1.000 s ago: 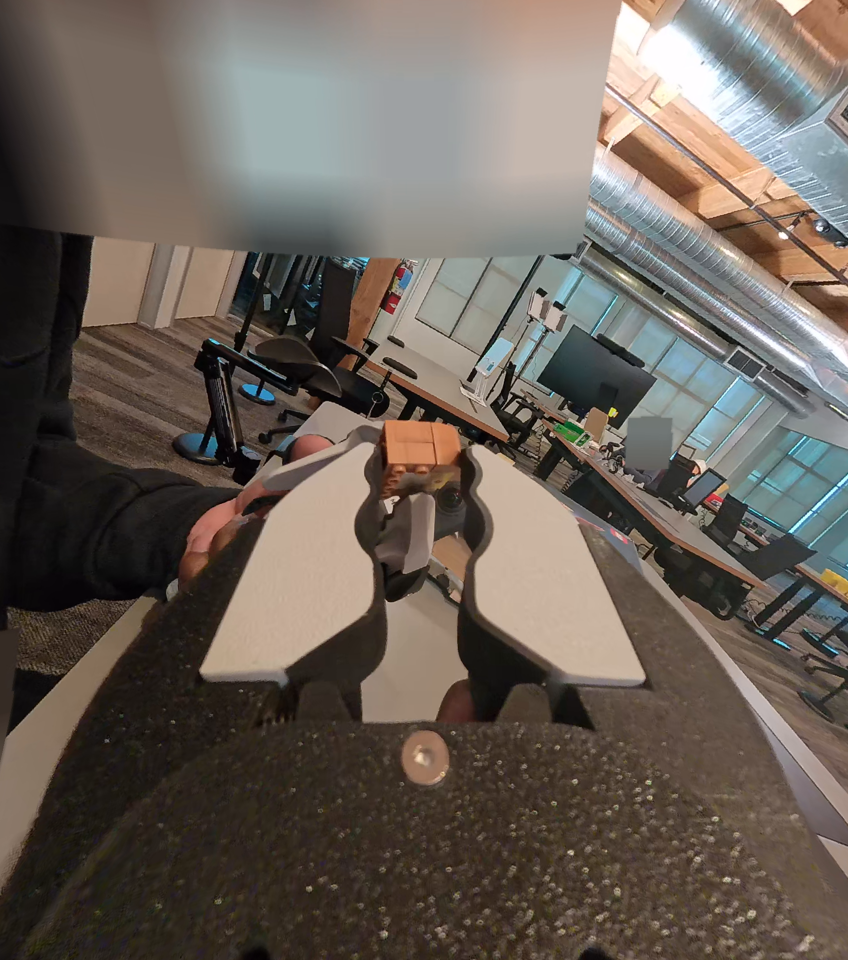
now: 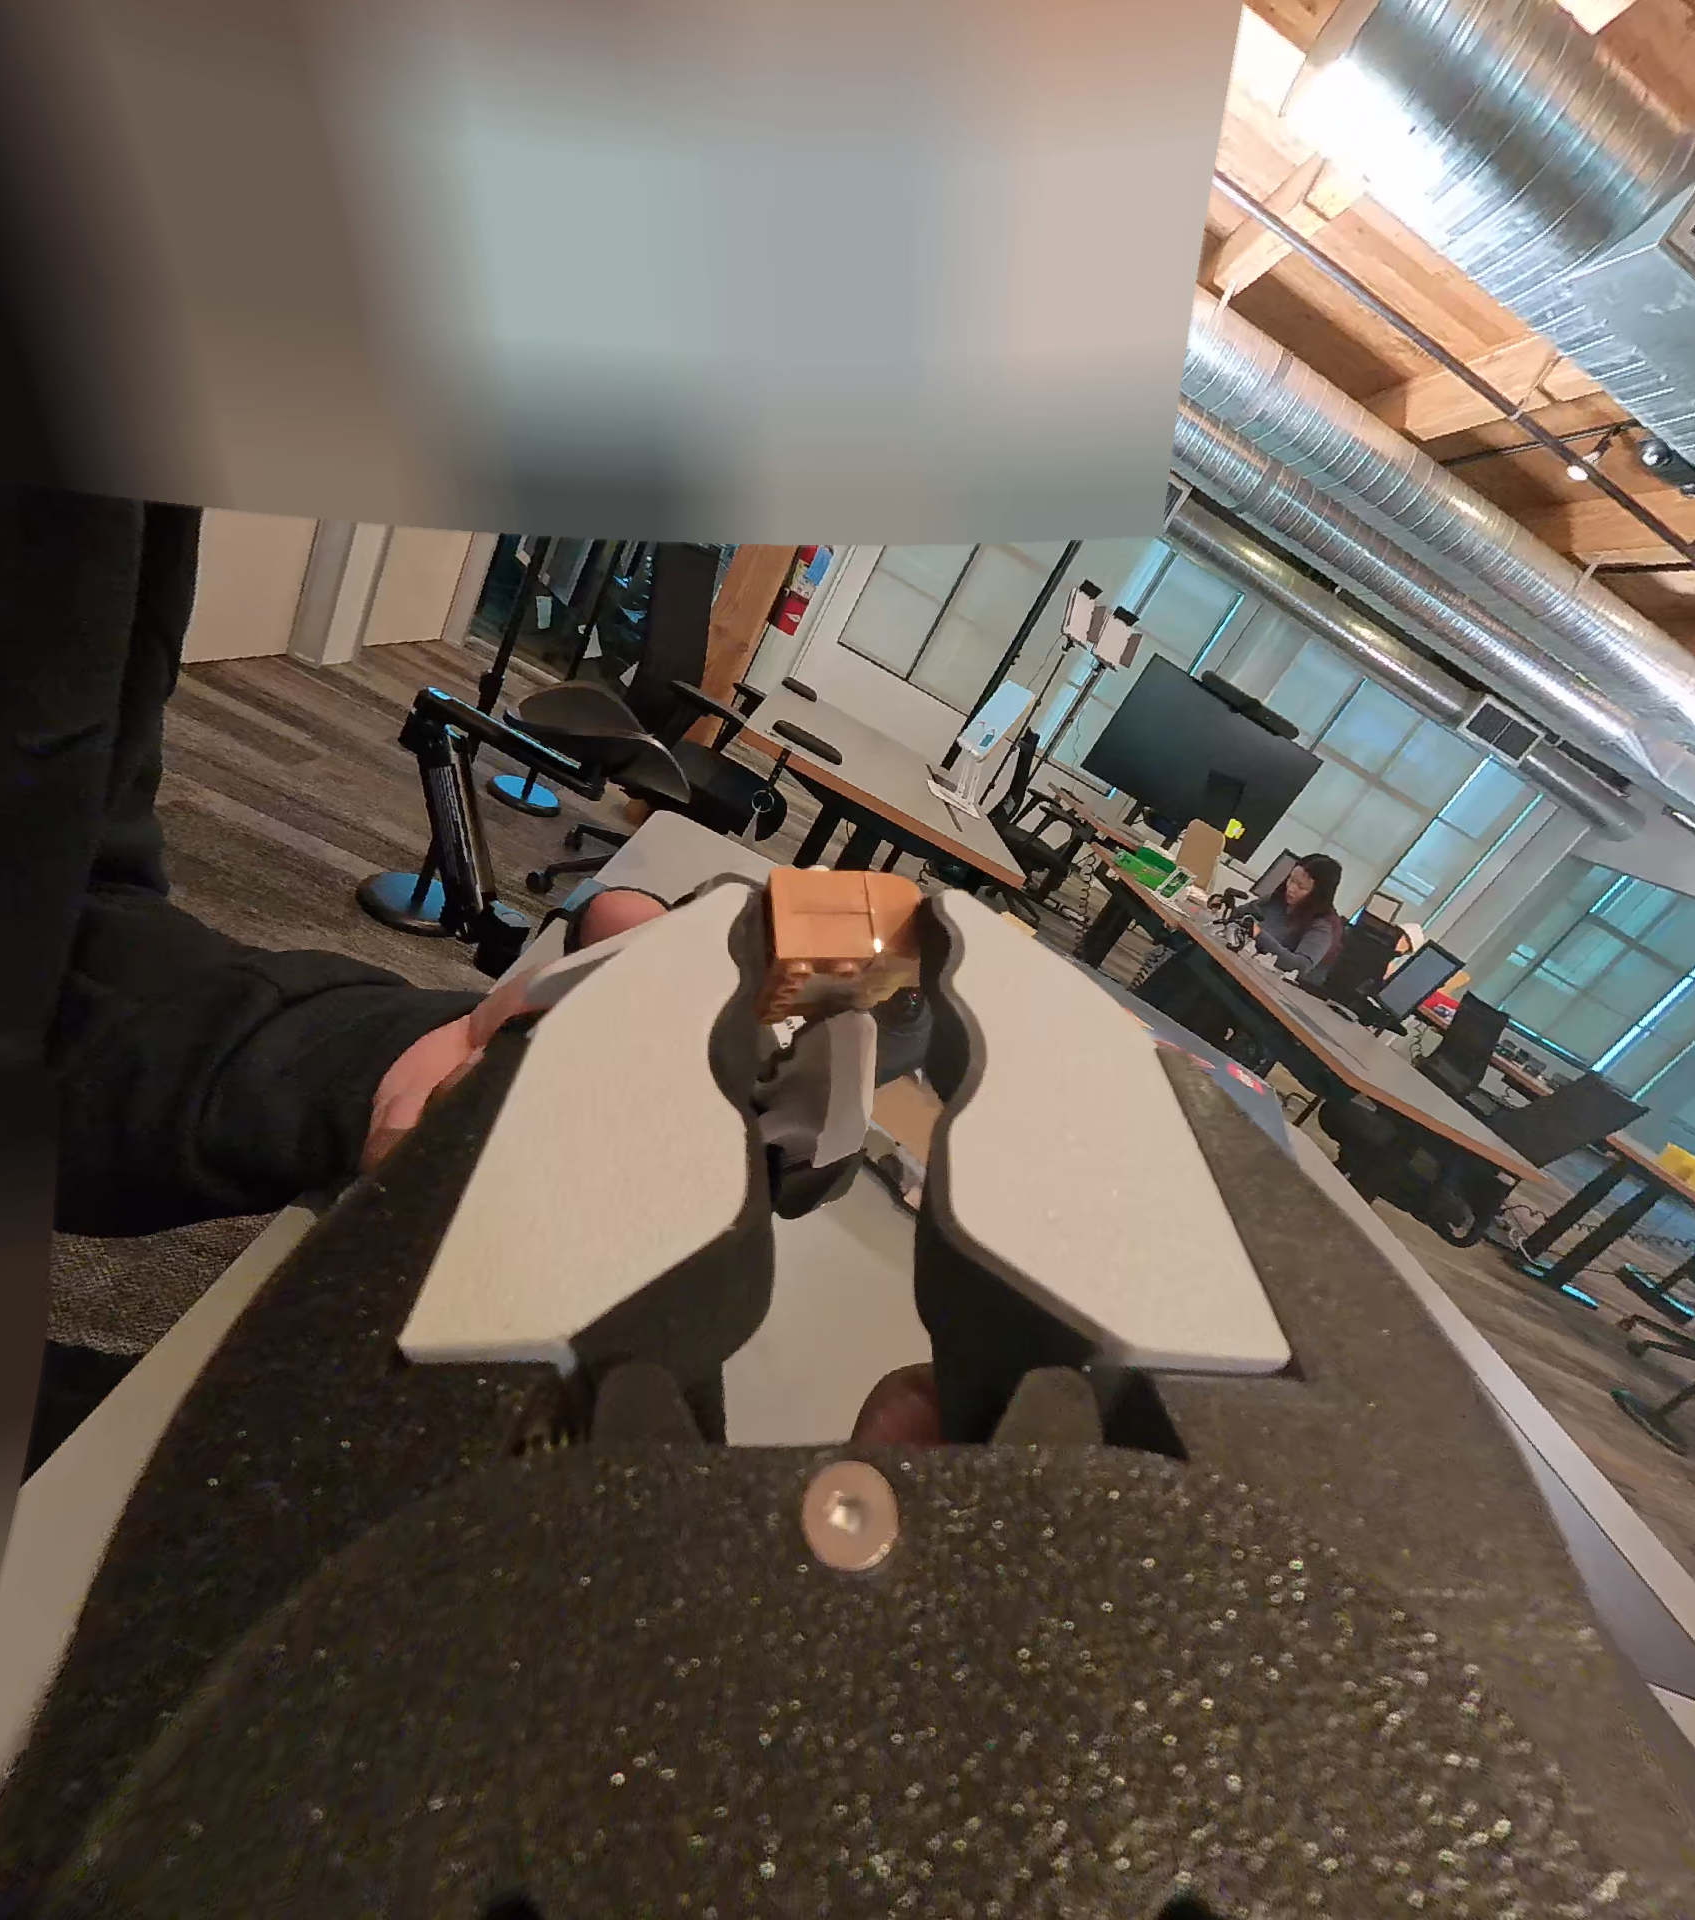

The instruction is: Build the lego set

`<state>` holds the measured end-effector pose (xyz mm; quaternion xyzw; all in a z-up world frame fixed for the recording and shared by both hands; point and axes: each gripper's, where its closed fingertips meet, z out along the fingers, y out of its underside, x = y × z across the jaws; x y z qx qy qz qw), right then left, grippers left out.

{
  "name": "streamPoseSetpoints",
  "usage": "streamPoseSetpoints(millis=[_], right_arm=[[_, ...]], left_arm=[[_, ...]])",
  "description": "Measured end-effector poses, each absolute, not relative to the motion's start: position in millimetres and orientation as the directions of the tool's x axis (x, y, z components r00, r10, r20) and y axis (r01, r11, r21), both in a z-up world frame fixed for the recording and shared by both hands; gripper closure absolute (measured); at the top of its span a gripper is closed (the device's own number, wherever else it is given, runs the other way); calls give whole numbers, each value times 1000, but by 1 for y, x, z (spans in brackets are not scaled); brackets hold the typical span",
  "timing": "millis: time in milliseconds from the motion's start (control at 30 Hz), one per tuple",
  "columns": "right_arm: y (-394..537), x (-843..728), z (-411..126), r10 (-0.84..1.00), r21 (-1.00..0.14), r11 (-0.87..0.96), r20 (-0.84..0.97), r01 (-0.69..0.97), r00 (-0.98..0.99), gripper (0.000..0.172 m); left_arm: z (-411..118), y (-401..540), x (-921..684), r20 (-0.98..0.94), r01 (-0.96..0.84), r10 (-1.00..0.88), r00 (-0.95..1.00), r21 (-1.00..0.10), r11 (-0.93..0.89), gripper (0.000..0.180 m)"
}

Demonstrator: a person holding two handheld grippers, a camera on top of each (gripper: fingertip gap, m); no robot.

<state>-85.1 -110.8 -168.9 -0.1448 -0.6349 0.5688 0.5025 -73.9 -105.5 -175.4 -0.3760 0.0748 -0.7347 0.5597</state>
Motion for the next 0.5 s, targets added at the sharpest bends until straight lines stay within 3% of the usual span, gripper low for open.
streamPoseSetpoints(millis=[133,233,500], right_arm=[[-107,-86,-170,772,-880,293,449,-375,-450,143],[-104,-86,-172,774,-900,247,406,-359,-486,132],[-101,-91,-179,774,-889,309,441,-337,-454,139]], left_arm=[[-178,-101,-76,484,772,-874,-50,-536,-341,161],[-179,-98,-80,503,780,-863,-40,-524,-342,161],[-184,-93,-75,536,767,-844,-26,-530,-360,160]])
